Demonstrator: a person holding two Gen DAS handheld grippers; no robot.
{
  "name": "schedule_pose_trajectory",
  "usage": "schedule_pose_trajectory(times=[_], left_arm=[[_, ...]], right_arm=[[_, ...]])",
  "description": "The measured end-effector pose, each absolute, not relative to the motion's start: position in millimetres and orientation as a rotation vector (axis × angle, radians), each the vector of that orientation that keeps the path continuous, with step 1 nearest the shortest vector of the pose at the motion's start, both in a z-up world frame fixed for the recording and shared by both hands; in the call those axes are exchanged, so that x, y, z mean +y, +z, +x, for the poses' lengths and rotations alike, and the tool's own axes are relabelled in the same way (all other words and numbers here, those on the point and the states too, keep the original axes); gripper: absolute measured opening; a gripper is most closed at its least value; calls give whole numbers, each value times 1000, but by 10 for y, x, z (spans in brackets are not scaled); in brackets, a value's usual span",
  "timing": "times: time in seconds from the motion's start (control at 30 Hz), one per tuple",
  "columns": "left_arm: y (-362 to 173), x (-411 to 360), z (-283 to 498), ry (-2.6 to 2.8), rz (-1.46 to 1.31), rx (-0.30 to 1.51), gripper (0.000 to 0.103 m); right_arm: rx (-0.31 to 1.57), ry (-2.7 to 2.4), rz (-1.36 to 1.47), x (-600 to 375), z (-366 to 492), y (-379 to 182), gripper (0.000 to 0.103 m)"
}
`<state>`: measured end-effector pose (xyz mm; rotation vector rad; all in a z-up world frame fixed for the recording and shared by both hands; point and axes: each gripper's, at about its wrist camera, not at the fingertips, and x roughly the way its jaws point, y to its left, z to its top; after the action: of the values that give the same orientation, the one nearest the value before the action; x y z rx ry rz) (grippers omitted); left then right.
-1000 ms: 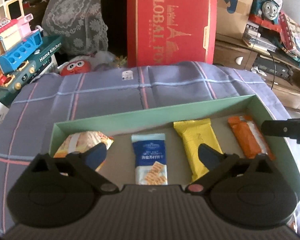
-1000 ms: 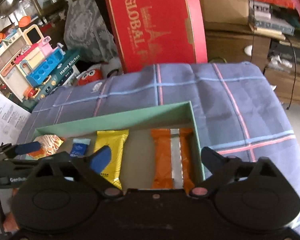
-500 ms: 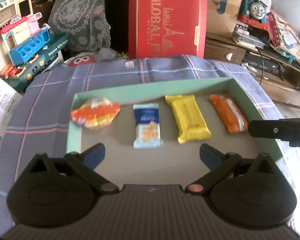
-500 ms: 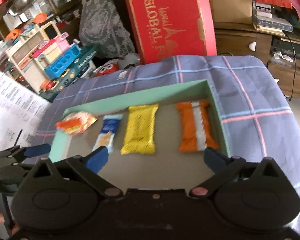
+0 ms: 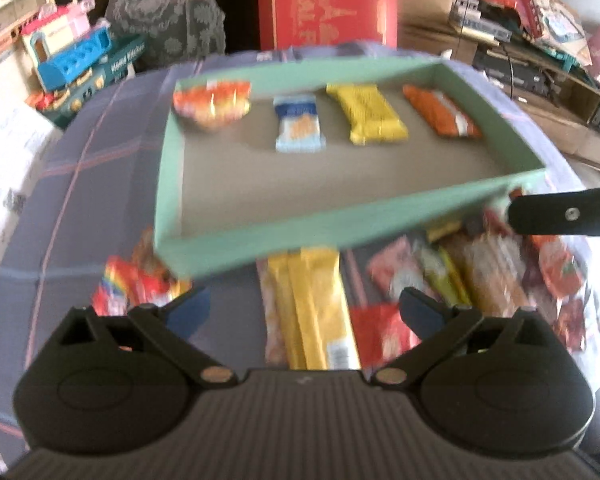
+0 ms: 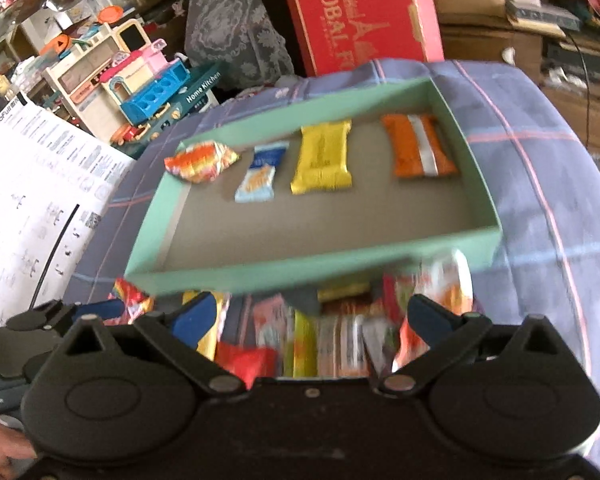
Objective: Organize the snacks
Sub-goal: 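Grasp the long yellow bar with the left tool while the right grasps the clear-wrapped pastry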
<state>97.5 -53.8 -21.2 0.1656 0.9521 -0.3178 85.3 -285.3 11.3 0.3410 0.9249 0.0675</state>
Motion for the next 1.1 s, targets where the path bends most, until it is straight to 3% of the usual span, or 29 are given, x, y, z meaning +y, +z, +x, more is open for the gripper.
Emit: schedule_pose_trajectory(times=[0.1, 0.17, 0.4, 0.6, 0.73, 0.8, 0.87, 0.97, 1.1], left_arm=[[-334, -454, 893, -303, 140, 974, 103], [-407, -418, 866, -294, 133, 988, 103], [-533, -381, 839, -283, 116, 1010, 103], [-596, -456, 865, -302, 121, 1014, 102], [-646, -446, 859, -314, 116, 1010, 88], [-628, -421, 835, -320, 111, 991, 62], [-620, -404, 815, -320, 130, 987, 53], [-653, -326, 817, -303, 116, 1005, 53], [-646, -290, 834, -293, 96, 1009, 64]], right_arm=[[918, 52, 384, -2854, 647, 5, 102], [926, 49, 394, -2838, 561, -75, 94], [955, 41, 393, -2816, 525, -232, 53], [975, 33, 385, -2800, 569, -331, 44], [970, 34, 374, -2763, 565, -364, 26], [975, 33, 368, -2739, 566, -374, 26], [978, 28, 354, -2719, 572, -365, 26], [982, 22, 346, -2690, 604, -364, 29], [980, 21, 332, -2637, 651, -387, 38]])
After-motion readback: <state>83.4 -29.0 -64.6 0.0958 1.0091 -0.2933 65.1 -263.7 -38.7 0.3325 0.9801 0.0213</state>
